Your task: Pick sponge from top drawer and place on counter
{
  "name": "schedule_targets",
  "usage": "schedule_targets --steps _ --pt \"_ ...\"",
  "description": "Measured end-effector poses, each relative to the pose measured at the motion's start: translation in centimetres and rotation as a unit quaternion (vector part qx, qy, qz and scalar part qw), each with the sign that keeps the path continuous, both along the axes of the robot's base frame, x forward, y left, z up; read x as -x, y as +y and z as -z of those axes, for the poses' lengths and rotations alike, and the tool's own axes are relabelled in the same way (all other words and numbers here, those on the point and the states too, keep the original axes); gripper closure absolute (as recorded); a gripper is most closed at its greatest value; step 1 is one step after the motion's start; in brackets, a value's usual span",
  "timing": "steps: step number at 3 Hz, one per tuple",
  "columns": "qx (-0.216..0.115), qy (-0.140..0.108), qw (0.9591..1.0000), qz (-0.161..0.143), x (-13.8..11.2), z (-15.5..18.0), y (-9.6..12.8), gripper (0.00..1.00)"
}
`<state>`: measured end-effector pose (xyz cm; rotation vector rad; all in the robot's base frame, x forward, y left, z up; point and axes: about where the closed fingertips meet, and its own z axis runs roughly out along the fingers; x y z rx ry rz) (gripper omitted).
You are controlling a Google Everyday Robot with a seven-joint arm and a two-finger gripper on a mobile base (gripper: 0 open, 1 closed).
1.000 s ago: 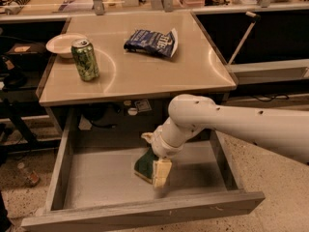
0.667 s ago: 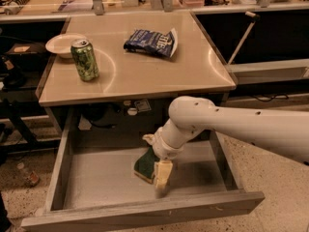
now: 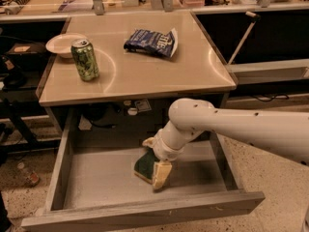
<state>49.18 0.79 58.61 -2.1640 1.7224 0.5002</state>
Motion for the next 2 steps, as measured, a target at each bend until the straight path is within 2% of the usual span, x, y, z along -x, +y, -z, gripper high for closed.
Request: schedule_targets --steps 2 --pt "0.000 0.000 1.0000 0.000 0.00 0.00 0.00 0.64"
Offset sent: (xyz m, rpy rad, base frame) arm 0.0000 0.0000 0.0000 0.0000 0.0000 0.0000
